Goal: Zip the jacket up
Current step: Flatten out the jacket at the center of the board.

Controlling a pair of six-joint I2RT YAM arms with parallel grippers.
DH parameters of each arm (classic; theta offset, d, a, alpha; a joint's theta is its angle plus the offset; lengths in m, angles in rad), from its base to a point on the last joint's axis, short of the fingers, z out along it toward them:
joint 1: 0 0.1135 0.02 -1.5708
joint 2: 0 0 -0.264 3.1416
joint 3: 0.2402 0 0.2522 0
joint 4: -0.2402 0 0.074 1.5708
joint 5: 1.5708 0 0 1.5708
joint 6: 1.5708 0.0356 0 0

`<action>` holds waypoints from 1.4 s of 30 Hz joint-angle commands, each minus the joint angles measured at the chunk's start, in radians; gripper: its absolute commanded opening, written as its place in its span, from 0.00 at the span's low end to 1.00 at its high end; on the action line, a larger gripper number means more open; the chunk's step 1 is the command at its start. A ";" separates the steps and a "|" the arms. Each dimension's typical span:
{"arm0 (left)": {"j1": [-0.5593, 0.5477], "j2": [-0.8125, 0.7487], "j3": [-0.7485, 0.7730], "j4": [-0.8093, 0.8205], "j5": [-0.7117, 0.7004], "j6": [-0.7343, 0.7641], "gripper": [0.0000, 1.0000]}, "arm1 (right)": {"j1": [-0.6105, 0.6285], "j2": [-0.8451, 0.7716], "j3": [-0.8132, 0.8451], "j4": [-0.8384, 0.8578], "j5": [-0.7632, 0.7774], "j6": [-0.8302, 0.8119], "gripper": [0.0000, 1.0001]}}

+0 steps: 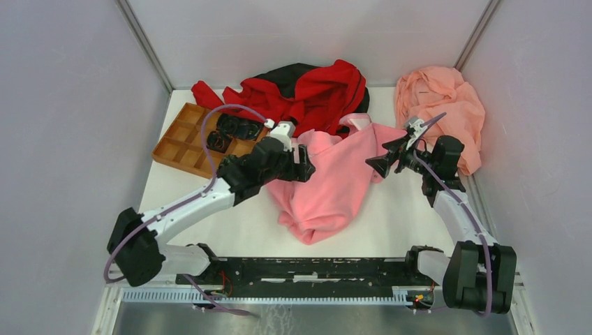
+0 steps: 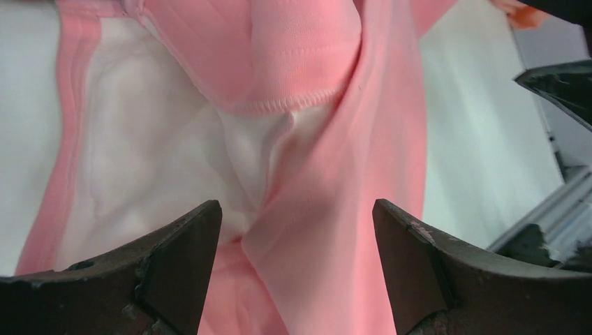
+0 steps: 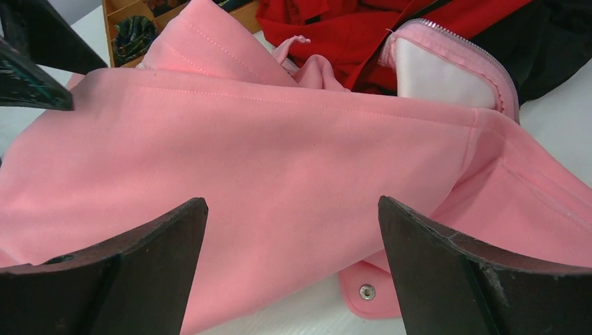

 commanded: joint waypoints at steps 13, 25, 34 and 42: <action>-0.011 0.216 0.302 -0.146 0.243 0.271 0.05 | -0.023 0.006 0.021 0.013 0.012 0.004 0.98; -0.042 0.061 -0.108 -0.008 0.642 0.169 0.02 | -0.044 0.066 -0.078 0.202 0.192 0.426 0.98; -0.064 0.076 -0.183 0.101 0.664 0.124 0.03 | 0.017 0.177 -0.071 0.150 0.310 0.528 0.97; -0.088 0.107 -0.199 0.108 0.706 0.130 0.03 | 0.088 0.303 0.022 0.085 0.351 0.593 0.97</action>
